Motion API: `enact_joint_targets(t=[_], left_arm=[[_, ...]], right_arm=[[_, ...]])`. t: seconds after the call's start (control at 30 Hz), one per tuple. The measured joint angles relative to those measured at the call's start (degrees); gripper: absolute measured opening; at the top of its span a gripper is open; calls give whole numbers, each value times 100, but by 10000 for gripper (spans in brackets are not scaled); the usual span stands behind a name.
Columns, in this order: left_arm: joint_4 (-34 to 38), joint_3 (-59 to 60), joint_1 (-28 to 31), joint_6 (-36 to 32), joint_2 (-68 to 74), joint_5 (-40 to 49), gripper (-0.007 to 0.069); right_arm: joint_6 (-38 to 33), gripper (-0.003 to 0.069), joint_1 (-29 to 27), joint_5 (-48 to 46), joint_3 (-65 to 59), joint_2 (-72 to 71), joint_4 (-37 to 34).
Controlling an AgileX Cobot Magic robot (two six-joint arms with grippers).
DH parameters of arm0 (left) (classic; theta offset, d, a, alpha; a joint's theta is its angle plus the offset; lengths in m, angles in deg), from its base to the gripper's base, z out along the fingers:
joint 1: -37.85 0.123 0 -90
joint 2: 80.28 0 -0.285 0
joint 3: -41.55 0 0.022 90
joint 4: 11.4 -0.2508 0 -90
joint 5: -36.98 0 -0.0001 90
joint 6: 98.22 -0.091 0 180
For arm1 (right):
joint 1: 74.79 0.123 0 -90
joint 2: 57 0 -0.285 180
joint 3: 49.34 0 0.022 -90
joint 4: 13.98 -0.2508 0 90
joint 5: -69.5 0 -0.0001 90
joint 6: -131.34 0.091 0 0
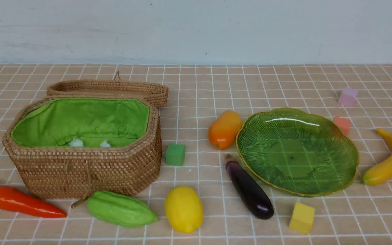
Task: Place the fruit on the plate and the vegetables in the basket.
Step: Use the left arm to grab a carrot and put it into the left basket
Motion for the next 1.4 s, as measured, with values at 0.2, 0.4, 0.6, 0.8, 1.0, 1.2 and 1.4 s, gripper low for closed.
enact_joint_targets(t=[0.2, 0.4, 0.6, 0.8, 1.0, 1.2, 1.4], left_arm=[[0, 0, 0, 0, 0, 0, 238], [570, 0, 0, 493, 0, -589, 238], [2085, 0, 0, 1331, 0, -1871, 238], [2521, -39, 0, 1414, 0, -2368, 176], [2313, -1268, 0, 894, 602, -738, -13], [1854, -2864, 0, -484, 2249, 1896, -13], [1599, -3691, 0, -1420, 3758, 3069, -13]], right_arm=[[0, 238, 0, 0, 0, 0, 0], [0, 238, 0, 0, 0, 0, 0], [0, 238, 0, 0, 0, 0, 0], [0, 240, 0, 0, 0, 0, 0], [0, 243, 0, 0, 0, 0, 0], [176, 242, 0, 163, -14, 0, -74], [1534, 242, 0, 921, -35, 0, -1536]])
